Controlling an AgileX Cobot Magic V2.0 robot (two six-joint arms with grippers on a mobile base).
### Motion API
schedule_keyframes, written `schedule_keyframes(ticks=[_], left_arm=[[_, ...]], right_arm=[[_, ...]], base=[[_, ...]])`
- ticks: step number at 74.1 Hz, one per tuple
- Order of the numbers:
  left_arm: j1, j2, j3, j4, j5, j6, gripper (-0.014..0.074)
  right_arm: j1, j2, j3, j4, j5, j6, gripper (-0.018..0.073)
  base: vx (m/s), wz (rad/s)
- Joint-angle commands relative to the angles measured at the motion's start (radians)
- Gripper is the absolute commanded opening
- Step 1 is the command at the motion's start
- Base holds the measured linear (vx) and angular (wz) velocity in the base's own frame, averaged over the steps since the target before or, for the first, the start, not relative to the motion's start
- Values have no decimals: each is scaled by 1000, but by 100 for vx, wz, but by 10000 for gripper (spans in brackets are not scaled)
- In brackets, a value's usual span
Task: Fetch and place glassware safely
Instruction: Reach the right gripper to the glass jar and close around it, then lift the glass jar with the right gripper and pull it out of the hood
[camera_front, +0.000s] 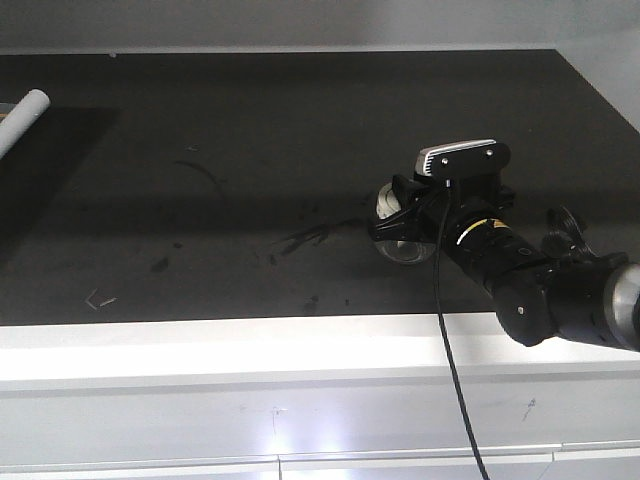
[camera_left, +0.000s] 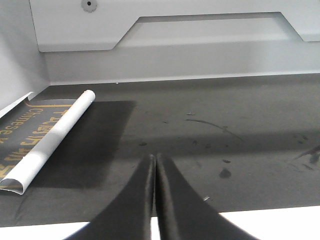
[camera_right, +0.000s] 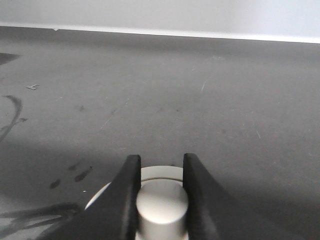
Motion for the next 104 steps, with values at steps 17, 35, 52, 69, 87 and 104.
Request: schedule_keyframes(ticks=[17, 35, 52, 69, 87, 104], left_arm=[[-9, 12, -25, -8, -71, -8, -7], [-9, 12, -25, -8, -71, -8, -7], [-9, 12, -25, -8, -71, -8, -7], [-9, 12, -25, -8, -71, -8, -7], [-9, 12, -25, -8, -71, -8, -7], [-9, 12, -25, -8, -71, -8, -7]], right_arm=[[-2, -146, -16, -8, 82, -5, -2], [-2, -310, -16, -92, 239, -5, -1], [-2, -442, -15, -241, 320, 111, -1], [-2, -574, 85, -634, 281, 479, -1], [-2, -731, 251, -1135, 52, 978, -1], [-2, -897, 359, -1406, 13, 1192, -1]], base=[[0, 0], [0, 0], [0, 0], [0, 0], [0, 0], [0, 0]])
